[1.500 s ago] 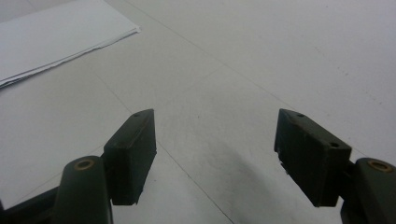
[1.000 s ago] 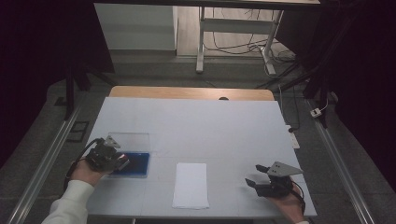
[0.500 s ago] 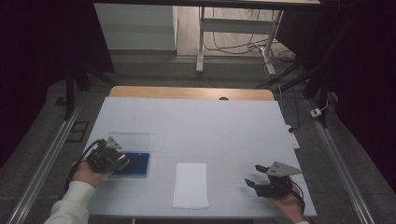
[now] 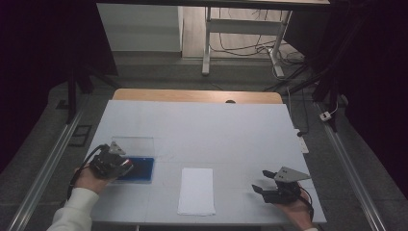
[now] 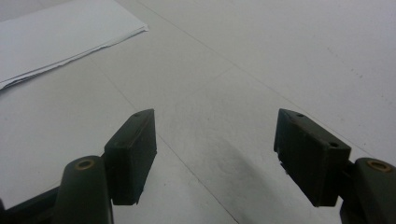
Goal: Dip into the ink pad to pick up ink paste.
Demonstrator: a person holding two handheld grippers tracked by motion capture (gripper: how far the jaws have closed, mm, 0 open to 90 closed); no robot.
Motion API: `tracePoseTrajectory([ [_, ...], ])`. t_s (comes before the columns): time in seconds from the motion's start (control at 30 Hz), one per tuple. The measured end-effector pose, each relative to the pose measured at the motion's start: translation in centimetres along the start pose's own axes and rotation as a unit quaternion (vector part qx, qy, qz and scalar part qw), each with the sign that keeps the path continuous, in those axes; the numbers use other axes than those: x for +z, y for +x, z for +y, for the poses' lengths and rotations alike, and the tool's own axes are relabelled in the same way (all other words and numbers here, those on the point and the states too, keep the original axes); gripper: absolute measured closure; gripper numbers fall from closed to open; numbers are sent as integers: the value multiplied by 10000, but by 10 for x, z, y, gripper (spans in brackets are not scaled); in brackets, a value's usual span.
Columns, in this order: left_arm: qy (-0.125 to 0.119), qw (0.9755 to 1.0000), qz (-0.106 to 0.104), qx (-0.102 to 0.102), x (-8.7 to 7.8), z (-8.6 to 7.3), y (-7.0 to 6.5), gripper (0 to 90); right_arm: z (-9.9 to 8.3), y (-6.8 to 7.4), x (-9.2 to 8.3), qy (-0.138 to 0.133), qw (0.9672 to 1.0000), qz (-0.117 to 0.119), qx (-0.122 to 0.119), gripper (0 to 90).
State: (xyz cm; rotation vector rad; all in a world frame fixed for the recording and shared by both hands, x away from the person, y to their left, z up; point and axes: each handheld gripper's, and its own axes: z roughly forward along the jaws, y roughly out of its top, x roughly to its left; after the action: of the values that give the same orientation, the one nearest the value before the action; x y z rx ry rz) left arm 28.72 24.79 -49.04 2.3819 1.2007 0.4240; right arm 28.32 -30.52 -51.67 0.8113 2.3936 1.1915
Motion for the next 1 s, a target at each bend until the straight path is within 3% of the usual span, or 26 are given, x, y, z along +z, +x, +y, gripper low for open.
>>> tracePoseTrajectory([
  [0.1,11,10000,35,15,0,0,-1,713,0,0,0,-29,10000,14,17,300],
  [0.33,-142,9998,-158,-59,-5,-1,5,710,-1,0,0,12,10000,-6,13,300],
  [0.37,-116,9999,-113,10,-6,0,5,709,-1,0,0,10,10000,16,17,300],
  [0.7,-773,9967,-212,-160,-26,2,7,707,-2,-2,-2,-2,10000,-7,29,300],
  [1.0,-1070,9929,-387,-354,-37,-2,6,706,-3,-2,-2,-58,10000,-12,46,300],
])
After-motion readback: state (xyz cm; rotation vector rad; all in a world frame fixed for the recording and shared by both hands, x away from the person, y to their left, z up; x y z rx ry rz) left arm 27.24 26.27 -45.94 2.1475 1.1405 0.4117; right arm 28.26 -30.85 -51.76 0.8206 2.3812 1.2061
